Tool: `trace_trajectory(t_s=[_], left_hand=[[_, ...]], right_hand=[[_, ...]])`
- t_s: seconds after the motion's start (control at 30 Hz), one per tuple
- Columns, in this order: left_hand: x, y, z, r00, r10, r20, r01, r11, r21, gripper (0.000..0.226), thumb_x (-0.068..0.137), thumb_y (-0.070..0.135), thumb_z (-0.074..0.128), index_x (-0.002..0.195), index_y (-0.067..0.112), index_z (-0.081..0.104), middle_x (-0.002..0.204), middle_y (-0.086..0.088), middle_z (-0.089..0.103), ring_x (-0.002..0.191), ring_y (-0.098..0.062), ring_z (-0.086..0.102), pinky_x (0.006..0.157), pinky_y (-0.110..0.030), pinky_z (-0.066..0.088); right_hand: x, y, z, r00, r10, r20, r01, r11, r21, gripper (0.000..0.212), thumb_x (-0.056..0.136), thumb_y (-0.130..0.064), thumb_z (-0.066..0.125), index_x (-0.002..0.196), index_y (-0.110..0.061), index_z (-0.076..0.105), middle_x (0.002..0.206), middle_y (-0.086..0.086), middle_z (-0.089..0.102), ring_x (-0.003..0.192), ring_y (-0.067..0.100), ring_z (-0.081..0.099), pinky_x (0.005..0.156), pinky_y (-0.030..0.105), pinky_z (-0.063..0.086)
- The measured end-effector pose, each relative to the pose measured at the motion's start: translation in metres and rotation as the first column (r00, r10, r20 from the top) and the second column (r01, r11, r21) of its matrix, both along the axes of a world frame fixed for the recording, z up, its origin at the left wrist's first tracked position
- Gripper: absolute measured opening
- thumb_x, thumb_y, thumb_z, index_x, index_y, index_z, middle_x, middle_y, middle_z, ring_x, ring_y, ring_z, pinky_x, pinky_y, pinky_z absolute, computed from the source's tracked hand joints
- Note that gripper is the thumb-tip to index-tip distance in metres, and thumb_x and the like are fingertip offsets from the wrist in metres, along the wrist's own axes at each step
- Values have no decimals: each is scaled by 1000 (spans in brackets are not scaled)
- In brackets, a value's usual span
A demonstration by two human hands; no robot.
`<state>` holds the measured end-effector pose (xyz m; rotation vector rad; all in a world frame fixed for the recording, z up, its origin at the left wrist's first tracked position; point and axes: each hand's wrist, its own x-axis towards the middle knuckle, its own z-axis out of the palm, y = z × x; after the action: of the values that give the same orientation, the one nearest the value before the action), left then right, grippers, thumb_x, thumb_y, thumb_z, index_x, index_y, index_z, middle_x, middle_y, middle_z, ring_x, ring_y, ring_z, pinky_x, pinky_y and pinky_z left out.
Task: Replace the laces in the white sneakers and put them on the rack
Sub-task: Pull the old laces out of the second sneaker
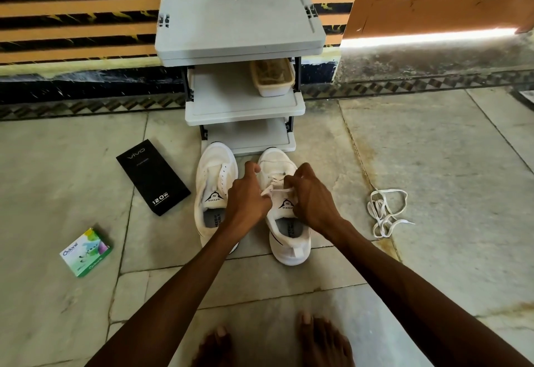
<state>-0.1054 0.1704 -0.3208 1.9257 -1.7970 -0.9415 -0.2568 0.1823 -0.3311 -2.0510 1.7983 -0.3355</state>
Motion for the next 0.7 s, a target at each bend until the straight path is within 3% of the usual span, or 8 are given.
trace_trajectory(t_s=[0.07, 0.13, 0.17, 0.2, 0.33, 0.43, 0.53, 0.7], left_hand=[[1, 0, 0, 1000, 8, -4, -8, 1000, 8, 53, 80, 15, 73, 122, 20, 40, 88, -3, 58, 82, -23, 60, 60, -27, 40], [1, -1, 0, 1000, 6, -6, -6, 1000, 19, 52, 81, 17, 72, 122, 20, 40, 90, -4, 60, 84, -24, 61, 63, -30, 41], [0, -1, -1, 1000, 5, -6, -5, 1000, 23, 52, 81, 17, 72, 122, 20, 40, 91, -5, 61, 84, -24, 61, 64, -30, 42], [0, -1, -1, 1000, 4, -7, -4, 1000, 24, 52, 81, 17, 72, 122, 20, 40, 92, -5, 61, 84, -24, 61, 65, -31, 43], [-1, 0, -2, 1000, 13, -7, -13, 1000, 8, 51, 82, 18, 71, 122, 21, 40, 92, -7, 62, 83, -25, 61, 64, -32, 44], [-1, 0, -2, 1000, 4, -6, -4, 1000, 3, 55, 82, 19, 73, 125, 21, 39, 94, -7, 63, 85, -24, 62, 61, -28, 42], [-3, 0, -1, 1000, 1, -1, -1, 1000, 12, 59, 82, 17, 74, 128, 21, 38, 99, -9, 63, 88, -24, 63, 62, -27, 44], [-4, -1, -2, 1000, -9, 20, 9, 1000, -9, 57, 84, 25, 74, 128, 20, 38, 100, -8, 64, 90, -25, 63, 65, -27, 42]], right_hand=[[-10, -4, -7, 909, -289, 300, 284, 957, 60, 19, 78, 3, 66, 79, -15, 58, 93, 10, 54, 80, 24, 58, 62, 16, 45], [-19, -5, -10, 541, -612, 577, 452, 790, 414, 35, 76, 7, 71, 72, -17, 46, 82, 14, 60, 76, 24, 60, 68, 32, 55], [-23, -5, -13, 383, -702, 600, 427, 710, 559, 40, 74, 7, 74, 74, -18, 43, 86, 16, 61, 78, 24, 60, 72, 43, 57], [-24, -6, -14, 343, -731, 589, 410, 681, 607, 44, 71, 6, 78, 77, -18, 42, 92, 17, 61, 81, 25, 60, 73, 48, 56], [-15, -11, -3, 701, -555, 448, 452, 832, 322, 61, 60, -5, 86, 106, -20, 50, 120, 13, 49, 100, 26, 55, 77, 40, 55], [-6, -9, 13, 961, -260, 95, 256, 965, 49, 69, 67, -18, 82, 128, -24, 48, 139, 8, 34, 122, 30, 38, 90, 44, 48], [7, -7, 17, 963, -30, -267, 2, 995, -104, 56, 73, -26, 76, 125, -26, 56, 148, 7, 33, 136, 35, 26, 102, 49, 34], [16, -12, 7, 934, 77, -350, -116, 989, -92, 33, 88, -32, 64, 121, -26, 66, 144, 5, 43, 134, 33, 31, 102, 47, 32]])
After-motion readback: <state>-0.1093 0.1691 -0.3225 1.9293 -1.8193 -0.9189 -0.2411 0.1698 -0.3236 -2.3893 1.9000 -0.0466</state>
